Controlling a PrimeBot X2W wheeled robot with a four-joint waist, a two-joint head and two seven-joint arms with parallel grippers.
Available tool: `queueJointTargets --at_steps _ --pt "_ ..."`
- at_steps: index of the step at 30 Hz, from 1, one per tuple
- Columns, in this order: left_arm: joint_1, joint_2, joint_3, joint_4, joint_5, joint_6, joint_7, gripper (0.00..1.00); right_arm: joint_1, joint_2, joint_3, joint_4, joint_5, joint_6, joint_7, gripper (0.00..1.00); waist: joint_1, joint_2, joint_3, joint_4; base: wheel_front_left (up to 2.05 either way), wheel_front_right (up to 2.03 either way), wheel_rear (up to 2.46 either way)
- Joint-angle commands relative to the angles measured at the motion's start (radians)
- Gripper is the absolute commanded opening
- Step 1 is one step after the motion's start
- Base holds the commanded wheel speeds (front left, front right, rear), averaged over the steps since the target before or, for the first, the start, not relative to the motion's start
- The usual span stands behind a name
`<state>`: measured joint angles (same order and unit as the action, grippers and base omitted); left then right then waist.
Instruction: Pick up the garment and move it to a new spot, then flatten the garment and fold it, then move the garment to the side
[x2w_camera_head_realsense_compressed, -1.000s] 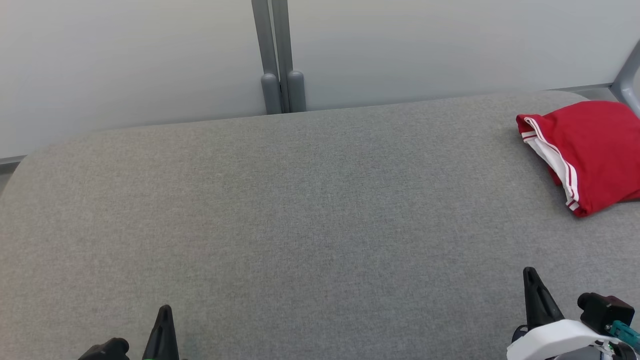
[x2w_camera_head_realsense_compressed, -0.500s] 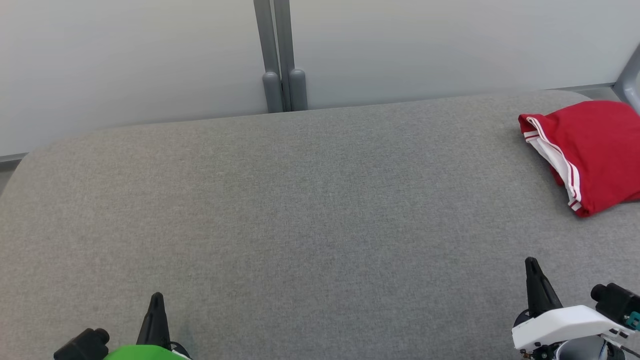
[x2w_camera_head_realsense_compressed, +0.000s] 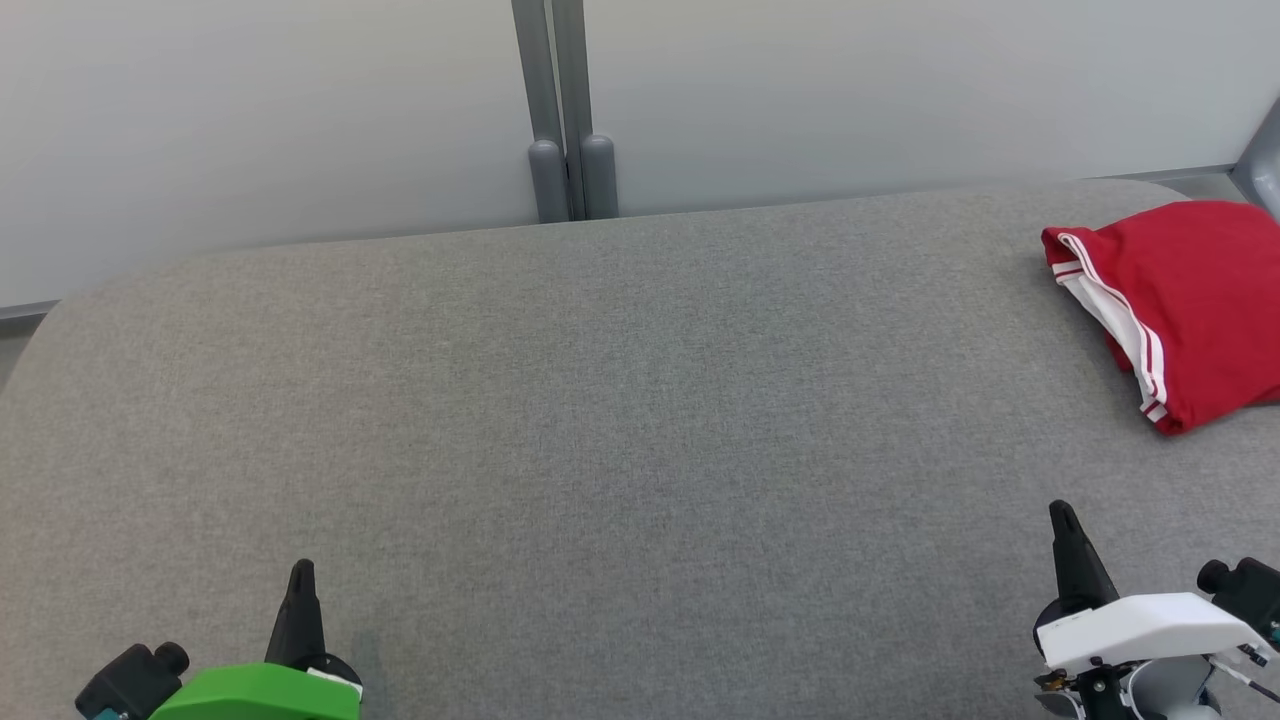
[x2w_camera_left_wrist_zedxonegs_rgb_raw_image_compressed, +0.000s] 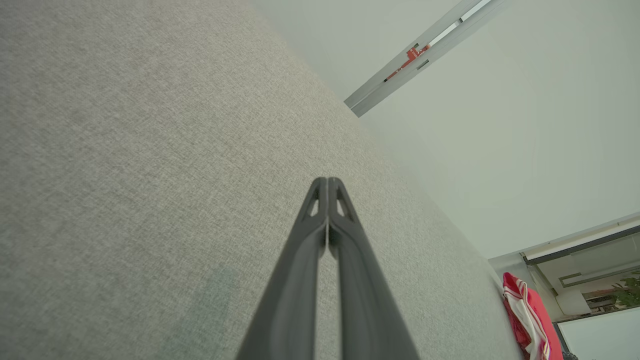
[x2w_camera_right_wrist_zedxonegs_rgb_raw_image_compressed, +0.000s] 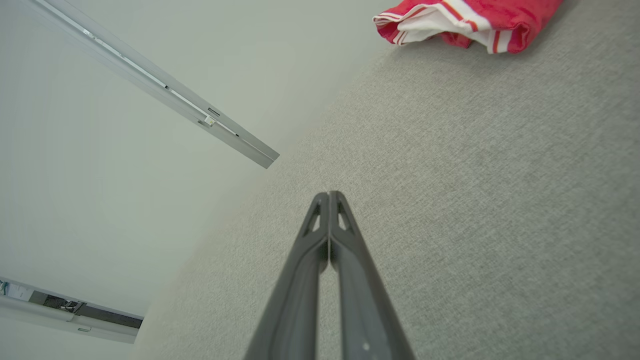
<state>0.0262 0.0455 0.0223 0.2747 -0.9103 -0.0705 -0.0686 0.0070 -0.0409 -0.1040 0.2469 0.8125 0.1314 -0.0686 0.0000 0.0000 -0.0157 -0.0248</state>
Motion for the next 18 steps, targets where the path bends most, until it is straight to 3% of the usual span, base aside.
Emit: queueJointTargets --at_steps 1,18 --pt "-0.028 0.004 0.007 -0.012 -0.035 -0.006 0.008 0.00 -0.028 -0.006 -0.002 -0.013 0.039 -0.001 0.009 0.00 0.0000 0.0000 0.000 0.001 0.00 0.00 0.00" --pt "-0.060 0.005 0.032 -0.018 -0.219 -0.022 0.057 0.00 -0.053 -0.008 -0.005 -0.011 0.249 -0.001 0.058 0.00 0.0000 0.0000 0.004 0.006 0.00 0.00 0.00"
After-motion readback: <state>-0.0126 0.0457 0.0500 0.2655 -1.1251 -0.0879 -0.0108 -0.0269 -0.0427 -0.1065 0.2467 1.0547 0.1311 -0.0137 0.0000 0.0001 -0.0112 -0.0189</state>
